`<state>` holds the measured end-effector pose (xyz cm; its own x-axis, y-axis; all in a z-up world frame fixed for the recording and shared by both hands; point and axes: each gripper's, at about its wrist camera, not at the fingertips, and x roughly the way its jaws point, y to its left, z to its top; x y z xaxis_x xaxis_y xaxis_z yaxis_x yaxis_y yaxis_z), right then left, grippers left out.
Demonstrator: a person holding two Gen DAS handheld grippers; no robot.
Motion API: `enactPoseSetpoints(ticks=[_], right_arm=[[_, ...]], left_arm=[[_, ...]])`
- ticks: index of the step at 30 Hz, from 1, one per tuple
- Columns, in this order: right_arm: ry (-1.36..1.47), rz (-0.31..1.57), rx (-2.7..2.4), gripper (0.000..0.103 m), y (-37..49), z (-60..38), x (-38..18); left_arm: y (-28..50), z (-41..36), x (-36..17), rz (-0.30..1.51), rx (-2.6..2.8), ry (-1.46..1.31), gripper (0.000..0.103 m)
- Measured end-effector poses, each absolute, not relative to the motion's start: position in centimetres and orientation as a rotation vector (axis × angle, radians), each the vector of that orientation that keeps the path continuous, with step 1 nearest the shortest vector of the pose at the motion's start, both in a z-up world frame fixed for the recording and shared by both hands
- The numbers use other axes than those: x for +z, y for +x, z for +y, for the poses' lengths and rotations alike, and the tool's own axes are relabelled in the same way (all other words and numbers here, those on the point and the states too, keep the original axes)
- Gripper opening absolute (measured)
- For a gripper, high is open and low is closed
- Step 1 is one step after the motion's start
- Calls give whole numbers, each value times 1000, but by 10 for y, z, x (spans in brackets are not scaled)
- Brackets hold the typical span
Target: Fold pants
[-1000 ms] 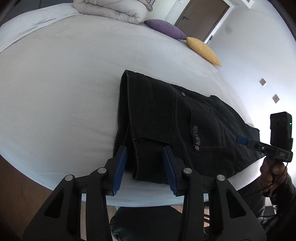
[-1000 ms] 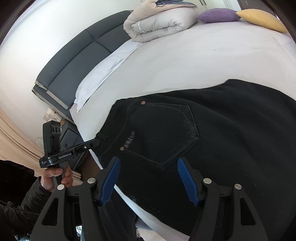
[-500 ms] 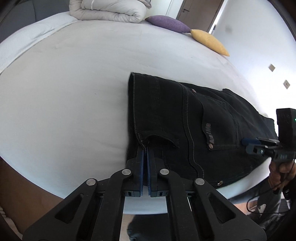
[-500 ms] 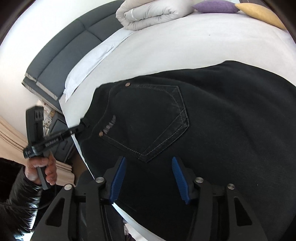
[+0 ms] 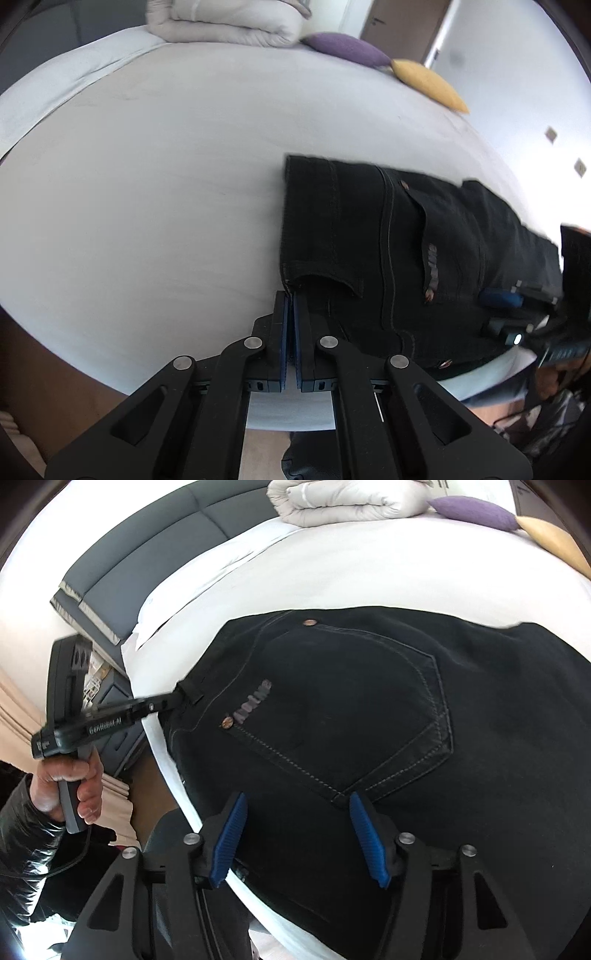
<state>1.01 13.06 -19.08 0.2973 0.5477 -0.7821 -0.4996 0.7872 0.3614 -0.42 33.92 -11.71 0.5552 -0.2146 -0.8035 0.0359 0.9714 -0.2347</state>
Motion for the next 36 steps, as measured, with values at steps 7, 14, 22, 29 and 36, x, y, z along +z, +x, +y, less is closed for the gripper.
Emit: enactPoseSetpoints(ticks=[7,14,22,29,36], right_arm=[[188,1038,693,60,-2,70,-176],[458,907,462,60,7,-93,-159],[805,683,21,59,-89,-306,-151],[938,574,-221,69,-166,-421,-154],[731,683,106,66,-55,-447,-124]], left_arm=[[-12,330,-128,948,-140,-228,2],[-42,346,-93,893,-14,-236,6],[-9,234,-47,824,-255,-169,6],[58,73,-56,871,-562,-114,6],[92,-42,-91,982,-683,-19,6]])
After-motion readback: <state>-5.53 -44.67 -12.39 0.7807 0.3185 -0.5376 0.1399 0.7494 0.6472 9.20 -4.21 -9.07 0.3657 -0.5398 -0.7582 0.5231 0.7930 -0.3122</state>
